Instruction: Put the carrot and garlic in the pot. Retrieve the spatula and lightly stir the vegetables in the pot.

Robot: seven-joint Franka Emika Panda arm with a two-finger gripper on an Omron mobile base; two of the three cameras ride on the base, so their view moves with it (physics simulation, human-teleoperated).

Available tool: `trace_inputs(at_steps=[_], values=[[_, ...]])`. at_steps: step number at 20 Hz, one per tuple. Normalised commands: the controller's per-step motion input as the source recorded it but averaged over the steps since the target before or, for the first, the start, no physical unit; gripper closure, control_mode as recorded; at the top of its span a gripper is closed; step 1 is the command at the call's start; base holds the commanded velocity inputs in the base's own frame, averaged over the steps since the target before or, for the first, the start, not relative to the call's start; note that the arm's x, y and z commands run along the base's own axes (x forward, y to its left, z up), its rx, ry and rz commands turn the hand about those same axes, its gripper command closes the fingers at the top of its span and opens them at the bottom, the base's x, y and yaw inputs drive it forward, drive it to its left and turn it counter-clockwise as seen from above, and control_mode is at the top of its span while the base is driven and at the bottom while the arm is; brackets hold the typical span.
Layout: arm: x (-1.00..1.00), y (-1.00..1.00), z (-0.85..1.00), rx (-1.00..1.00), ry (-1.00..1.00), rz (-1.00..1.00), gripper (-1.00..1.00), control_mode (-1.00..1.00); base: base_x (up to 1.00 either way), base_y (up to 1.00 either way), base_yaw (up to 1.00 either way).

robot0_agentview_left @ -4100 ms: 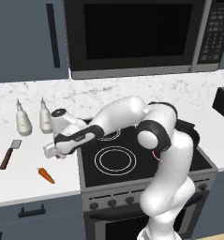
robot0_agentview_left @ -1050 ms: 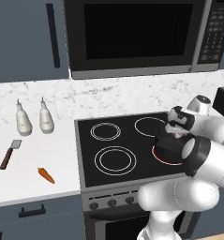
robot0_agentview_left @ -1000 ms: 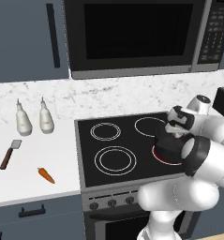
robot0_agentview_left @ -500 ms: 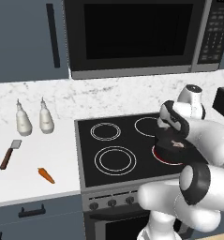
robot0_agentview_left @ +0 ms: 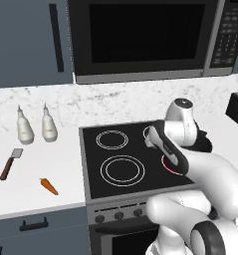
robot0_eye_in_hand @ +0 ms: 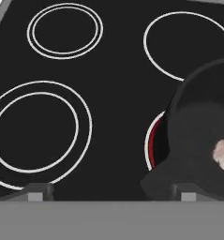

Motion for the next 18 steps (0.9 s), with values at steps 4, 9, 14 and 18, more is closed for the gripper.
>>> trace_inputs(at_steps=[4,9,14,18], values=[[0.00,1.00,0.00,0.00,0.03,0.27,-1.00,-1.00,0.00,0.00,0.00],[0.00,1.00,-0.08,0.00,0.07,0.25,-1.00,-1.00,0.00,0.00,0.00],[0.00,1.00,-0.41,0.01,0.08,0.25,-1.00,-1.00,0.00,0.00,0.00],[0.05,1.00,-0.58,0.00,0.09,0.21,-1.00,-1.00,0.00,0.00,0.00]])
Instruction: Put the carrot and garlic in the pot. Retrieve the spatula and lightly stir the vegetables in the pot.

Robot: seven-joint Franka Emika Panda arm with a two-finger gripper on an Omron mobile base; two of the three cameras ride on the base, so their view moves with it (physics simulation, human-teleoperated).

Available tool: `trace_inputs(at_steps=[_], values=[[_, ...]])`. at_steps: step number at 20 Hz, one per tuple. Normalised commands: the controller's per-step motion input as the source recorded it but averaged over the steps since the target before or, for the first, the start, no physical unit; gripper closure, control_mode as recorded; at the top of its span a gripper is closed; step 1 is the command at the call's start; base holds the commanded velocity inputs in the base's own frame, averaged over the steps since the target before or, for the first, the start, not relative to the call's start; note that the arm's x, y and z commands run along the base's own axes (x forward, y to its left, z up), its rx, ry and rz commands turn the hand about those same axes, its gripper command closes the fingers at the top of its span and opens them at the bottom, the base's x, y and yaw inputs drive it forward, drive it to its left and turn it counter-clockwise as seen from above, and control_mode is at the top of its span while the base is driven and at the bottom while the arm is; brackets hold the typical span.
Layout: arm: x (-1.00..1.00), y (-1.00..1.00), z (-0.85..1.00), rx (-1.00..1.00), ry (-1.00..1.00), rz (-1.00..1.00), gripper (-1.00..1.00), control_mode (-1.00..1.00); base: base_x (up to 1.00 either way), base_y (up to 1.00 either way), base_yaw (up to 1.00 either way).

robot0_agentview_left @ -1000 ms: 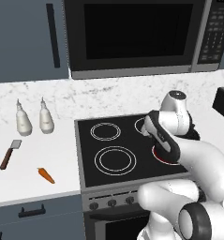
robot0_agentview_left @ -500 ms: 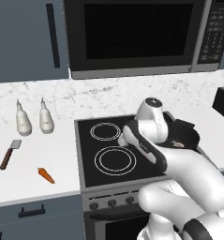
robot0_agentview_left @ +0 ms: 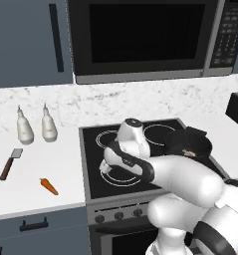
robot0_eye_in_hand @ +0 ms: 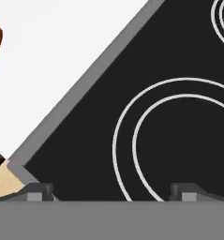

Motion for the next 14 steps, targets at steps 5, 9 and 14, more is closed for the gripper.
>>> trace_inputs(at_steps=[5,9,14], values=[[0.09,1.00,-0.52,0.00,0.09,0.17,-1.00,-1.00,0.00,0.00,0.00],[0.14,1.00,-0.33,0.00,0.07,0.08,-1.00,-1.00,0.00,0.00,0.00],[0.28,1.00,0.00,0.00,0.04,0.00,-1.00,-1.00,0.00,0.00,0.00]])
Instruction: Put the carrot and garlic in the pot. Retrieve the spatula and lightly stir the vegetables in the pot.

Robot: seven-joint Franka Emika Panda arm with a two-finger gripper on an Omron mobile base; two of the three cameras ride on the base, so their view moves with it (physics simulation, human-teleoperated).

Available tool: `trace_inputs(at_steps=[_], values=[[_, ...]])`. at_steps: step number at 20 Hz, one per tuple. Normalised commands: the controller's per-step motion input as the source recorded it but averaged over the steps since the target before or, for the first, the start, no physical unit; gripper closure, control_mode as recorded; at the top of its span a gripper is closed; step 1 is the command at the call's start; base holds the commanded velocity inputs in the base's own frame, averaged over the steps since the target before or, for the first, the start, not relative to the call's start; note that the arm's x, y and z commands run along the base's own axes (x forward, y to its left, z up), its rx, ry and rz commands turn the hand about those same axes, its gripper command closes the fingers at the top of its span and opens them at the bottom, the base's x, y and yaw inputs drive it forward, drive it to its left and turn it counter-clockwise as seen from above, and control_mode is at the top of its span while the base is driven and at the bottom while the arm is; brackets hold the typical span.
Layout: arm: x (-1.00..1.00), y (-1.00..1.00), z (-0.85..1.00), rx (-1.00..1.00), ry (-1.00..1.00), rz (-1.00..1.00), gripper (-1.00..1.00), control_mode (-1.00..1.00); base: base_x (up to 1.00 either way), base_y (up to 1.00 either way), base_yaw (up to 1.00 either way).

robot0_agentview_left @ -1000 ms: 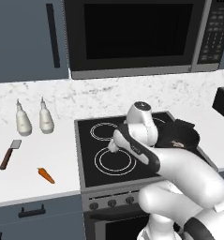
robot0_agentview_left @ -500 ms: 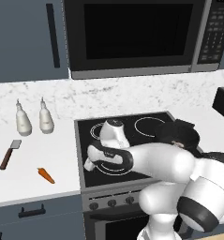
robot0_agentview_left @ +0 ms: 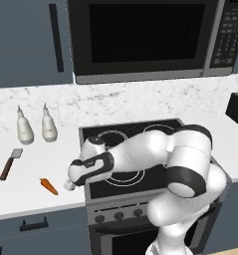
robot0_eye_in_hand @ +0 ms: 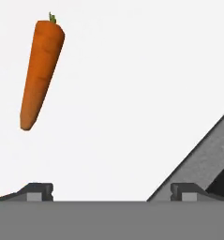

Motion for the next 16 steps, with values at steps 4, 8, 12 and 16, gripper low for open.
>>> trace_inputs(at_steps=[4,8,12,16], values=[[0.21,1.00,0.00,-0.13,0.02,-0.06,-1.00,-1.00,0.00,0.00,0.00],[0.23,1.00,0.00,-0.25,0.02,-0.17,-1.00,-1.00,0.00,0.00,0.00],[0.13,1.00,0.35,-0.12,0.10,-0.19,-1.00,-1.00,0.00,0.00,0.00],[0.01,0.80,0.19,-0.05,0.08,-0.20,-1.00,-1.00,0.00,0.00,0.00]])
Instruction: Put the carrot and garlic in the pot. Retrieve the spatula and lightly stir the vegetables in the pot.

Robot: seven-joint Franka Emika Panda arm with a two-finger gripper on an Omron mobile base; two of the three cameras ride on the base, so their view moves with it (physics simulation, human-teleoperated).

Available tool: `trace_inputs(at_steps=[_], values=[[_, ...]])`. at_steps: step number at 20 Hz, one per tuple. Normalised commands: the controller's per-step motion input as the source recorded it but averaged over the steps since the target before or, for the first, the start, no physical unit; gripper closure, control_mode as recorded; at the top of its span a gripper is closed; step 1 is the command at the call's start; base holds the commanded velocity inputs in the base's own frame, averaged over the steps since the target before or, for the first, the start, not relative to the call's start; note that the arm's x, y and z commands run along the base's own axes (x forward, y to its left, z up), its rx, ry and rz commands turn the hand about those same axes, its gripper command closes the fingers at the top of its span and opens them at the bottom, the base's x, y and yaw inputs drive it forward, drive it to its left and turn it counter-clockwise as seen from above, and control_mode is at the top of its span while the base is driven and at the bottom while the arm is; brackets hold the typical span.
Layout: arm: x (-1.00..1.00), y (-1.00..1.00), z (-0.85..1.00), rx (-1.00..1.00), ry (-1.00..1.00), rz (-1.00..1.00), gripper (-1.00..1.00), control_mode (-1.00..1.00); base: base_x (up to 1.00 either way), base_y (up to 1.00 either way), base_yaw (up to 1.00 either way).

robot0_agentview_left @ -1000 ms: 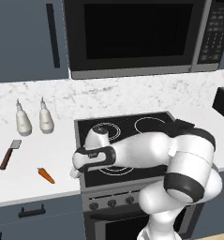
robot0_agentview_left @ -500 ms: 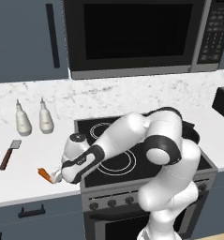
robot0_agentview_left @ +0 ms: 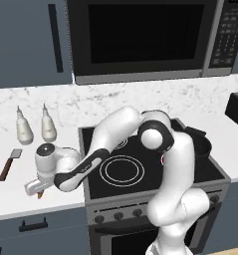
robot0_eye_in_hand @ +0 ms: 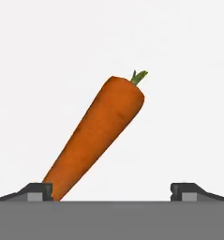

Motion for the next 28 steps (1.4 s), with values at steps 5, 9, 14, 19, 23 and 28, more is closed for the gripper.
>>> trace_inputs(at_steps=[5,9,14,19,23,28], values=[[0.01,0.08,-0.03,-0.02,0.00,-0.18,-1.00,-1.00,0.00,0.00,0.00],[0.00,-0.05,0.00,0.00,0.00,-0.25,-1.00,-1.00,0.00,0.00,0.00],[0.00,-0.44,-0.27,0.00,0.00,-0.36,-1.00,-1.00,0.00,0.00,0.00],[0.21,-0.36,-0.27,0.04,0.00,-0.31,-1.00,-1.00,0.00,0.00,0.00],[0.52,-0.02,0.00,0.17,0.00,-0.19,-1.00,-1.00,0.00,0.00,0.00],[0.42,-0.09,-0.29,0.12,0.01,-0.15,-1.00,-1.00,0.00,0.00,0.00]])
